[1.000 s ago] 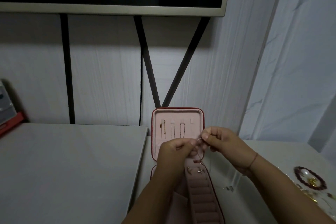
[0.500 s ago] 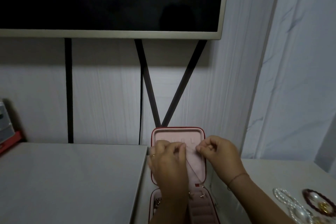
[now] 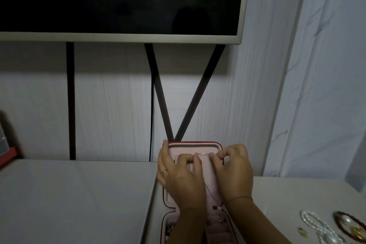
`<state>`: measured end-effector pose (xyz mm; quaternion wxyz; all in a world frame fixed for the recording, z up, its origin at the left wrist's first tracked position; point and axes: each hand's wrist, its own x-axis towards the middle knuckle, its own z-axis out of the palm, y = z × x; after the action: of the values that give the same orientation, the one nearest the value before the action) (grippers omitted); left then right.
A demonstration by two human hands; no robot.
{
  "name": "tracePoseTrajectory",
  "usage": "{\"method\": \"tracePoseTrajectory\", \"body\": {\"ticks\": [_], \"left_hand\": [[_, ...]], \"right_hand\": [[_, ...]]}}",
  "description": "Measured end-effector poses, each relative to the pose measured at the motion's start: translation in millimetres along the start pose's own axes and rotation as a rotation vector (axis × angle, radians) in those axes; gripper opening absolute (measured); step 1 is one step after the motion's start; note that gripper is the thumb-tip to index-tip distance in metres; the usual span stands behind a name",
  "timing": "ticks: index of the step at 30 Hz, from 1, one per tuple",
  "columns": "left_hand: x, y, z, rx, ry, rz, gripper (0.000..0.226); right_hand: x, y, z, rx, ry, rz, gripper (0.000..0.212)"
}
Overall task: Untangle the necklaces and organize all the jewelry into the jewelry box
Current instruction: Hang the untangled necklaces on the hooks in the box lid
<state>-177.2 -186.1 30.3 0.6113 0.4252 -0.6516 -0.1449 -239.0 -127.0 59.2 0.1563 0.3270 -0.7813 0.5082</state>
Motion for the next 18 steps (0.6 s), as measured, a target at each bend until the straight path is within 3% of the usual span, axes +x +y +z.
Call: {"method": "tracePoseTrajectory", "body": {"ticks": [13, 18], "left_hand": [[2.1, -0.5, 1.6, -0.008, 0.033, 0.066, 0.025], [0.7, 2.5, 3.6, 0.054, 0.08, 0.196, 0.02]], "right_hand": [[-5.6, 2.8, 13.3, 0.096, 0.097, 0.12, 0.032], [-7.2, 3.4, 10.7, 0.155, 0.127, 0.096, 0.033]]}}
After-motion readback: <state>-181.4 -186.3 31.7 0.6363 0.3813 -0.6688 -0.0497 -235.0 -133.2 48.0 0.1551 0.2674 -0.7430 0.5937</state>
